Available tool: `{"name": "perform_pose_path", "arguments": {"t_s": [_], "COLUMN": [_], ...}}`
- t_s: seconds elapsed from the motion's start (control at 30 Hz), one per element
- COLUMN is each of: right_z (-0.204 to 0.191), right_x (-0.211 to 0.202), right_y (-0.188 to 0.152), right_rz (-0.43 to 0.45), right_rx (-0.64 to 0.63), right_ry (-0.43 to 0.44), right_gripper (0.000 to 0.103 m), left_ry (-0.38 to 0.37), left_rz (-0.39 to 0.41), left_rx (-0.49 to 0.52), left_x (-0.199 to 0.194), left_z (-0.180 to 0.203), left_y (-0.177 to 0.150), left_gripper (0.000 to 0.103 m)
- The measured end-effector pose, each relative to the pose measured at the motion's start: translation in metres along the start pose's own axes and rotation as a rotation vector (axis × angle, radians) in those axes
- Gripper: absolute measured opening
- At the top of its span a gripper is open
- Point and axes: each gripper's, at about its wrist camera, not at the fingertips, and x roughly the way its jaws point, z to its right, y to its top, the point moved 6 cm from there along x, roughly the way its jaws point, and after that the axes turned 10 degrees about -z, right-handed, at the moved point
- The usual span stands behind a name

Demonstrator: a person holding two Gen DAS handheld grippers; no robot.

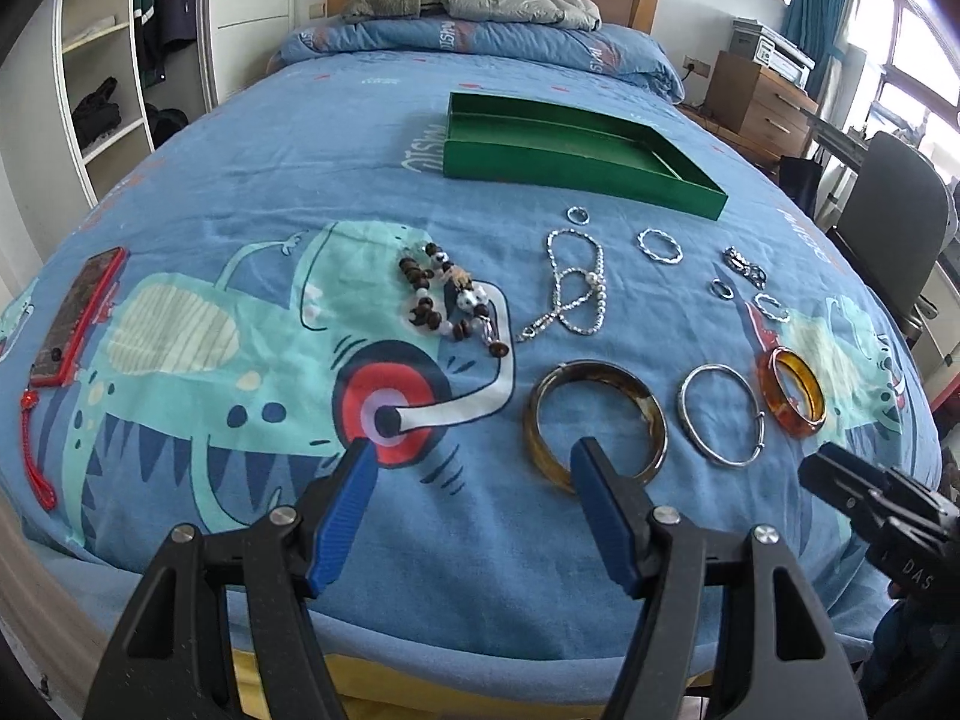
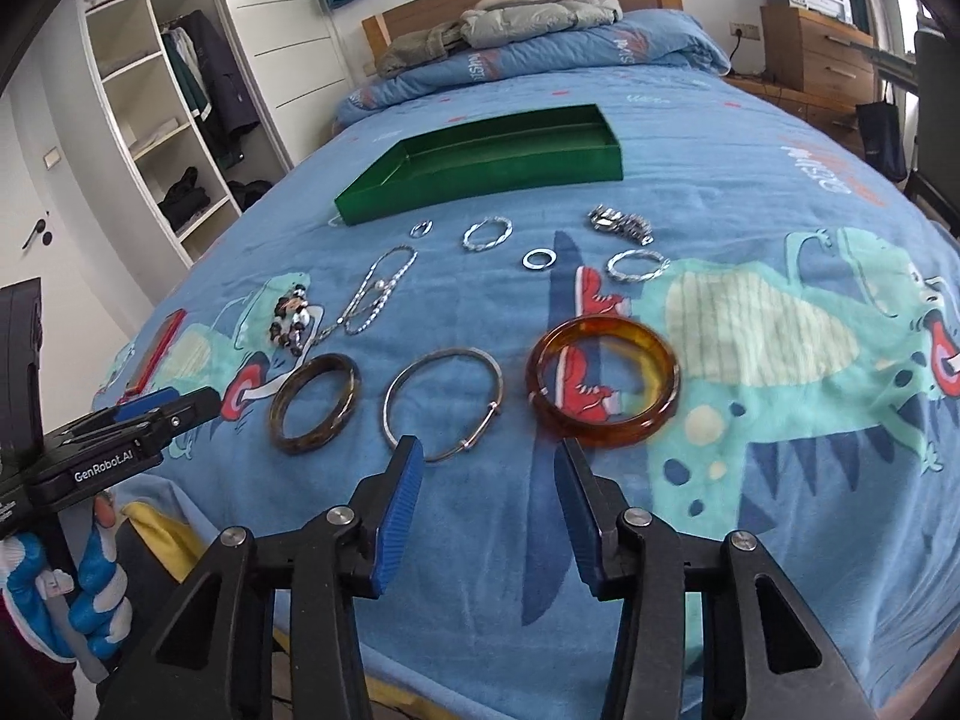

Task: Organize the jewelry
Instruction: 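Grasp the dark tortoiseshell bangle with the left tool while the right tool grasps the silver open bangle, then carry both bangles into the green tray and open both tools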

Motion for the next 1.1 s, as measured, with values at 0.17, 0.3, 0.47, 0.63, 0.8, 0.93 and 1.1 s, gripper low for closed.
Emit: {"name": "perform_pose_path", "arguments": {"t_s": [0.17,0.3,0.47,0.63,0.8,0.93,1.1], "right_z": [-0.003,0.000,0.000,-0.004,-0.010,-0.012,-0.015], "right_x": [0.025,0.033,0.041,0.051,0.063,0.071,0.070], "right_y": [-0.004,0.001,0.011,0.015,0.018,0.023,0.027], "right_rz": [-0.061,-0.067,-0.078,-0.090,-0.111,-0.120,-0.095], "right_rx": [0.034,0.065,0.062,0.026,-0.043,-0.068,-0.099], "right_ry": [0.048,0.054,0.034,-0.002,-0.052,-0.055,-0.077], "right_gripper": [0.036,0.036,0.035,0.036,0.037,0.037,0.013], "left_ry": [-0.032,-0.044,-0.051,-0.025,0.016,0.047,0.053], "left_rz": [-0.034,-0.043,-0.076,-0.096,-0.086,-0.063,-0.041], "left_rx": [0.000,0.020,0.059,0.095,0.153,0.188,0.177], "left_x": [0.017,0.029,0.047,0.062,0.067,0.067,0.059], "left_z": [0.004,0.009,0.019,0.021,0.026,0.031,0.031], "left_y": [0.008,0.015,0.019,0.019,0.021,0.020,0.020], "left_gripper": [0.064,0.064,0.047,0.035,0.032,0.015,0.010]}}
